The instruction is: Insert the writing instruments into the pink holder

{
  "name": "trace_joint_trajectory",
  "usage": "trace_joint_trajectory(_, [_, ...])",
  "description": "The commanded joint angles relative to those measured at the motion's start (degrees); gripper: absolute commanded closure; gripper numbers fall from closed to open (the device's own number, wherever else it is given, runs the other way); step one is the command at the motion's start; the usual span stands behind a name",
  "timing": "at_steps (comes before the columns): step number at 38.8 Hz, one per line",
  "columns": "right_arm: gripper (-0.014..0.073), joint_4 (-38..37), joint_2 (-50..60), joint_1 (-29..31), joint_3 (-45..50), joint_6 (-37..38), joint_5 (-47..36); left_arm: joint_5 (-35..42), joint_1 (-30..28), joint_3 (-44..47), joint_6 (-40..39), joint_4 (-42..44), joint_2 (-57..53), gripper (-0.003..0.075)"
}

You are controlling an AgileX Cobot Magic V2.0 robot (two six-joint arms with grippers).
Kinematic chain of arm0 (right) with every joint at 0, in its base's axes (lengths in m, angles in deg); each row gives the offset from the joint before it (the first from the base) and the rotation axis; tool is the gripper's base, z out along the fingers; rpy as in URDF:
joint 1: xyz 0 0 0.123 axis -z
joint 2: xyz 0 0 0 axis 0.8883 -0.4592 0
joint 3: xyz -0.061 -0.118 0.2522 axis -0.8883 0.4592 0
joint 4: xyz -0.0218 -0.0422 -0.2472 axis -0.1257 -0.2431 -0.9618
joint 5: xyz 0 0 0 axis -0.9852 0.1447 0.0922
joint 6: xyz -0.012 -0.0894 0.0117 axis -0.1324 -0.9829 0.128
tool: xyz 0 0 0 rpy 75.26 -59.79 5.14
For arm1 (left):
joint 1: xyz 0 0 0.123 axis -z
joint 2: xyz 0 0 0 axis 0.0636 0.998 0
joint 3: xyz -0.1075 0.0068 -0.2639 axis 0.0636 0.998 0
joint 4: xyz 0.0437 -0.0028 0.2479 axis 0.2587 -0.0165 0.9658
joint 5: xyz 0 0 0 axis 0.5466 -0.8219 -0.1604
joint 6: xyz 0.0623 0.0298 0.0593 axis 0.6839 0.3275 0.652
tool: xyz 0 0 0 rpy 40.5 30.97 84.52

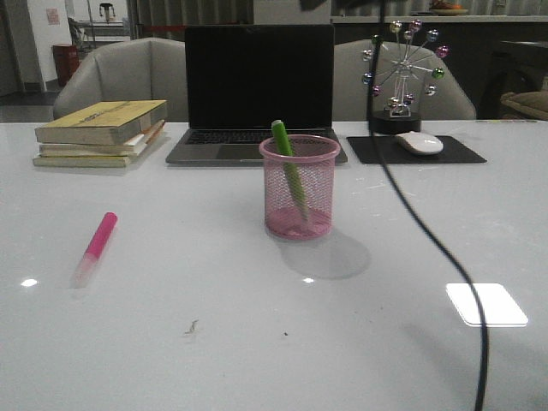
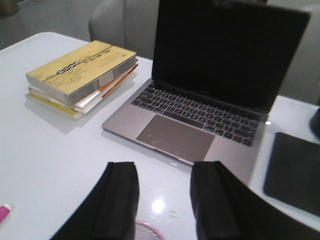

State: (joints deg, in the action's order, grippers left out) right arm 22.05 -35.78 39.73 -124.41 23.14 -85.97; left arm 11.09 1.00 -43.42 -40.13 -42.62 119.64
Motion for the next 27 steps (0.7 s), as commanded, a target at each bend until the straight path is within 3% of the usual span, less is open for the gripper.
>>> trace_joint_trajectory(1, [0.0211, -0.7, 8.7, 3.2, -1.6, -1.3, -0.4, 4.5, -0.2, -2.0, -0.1, -0.4, -0.1, 0.0335])
trace_joint_trajectory(13, [0.0211, -2.4, 24.3, 17.5, -1.3, -1.3, 17.5, 9.0, -0.2, -2.0, -0.1, -0.4, -0.1, 0.0335])
trace_joint_trajectory(17, [0.0211, -3.4, 29.3, 21.3, 1.7, -1.3, 19.6, 11.2, -0.2, -2.0, -0.1, -0.4, -0.1, 0.0335])
trace_joint_trajectory(27, [0.0211, -3.4, 43.8, 23.9, 13.4, -1.3, 24.6, 13.0, -0.2, -2.0, -0.1, -0.4, -0.1, 0.0335])
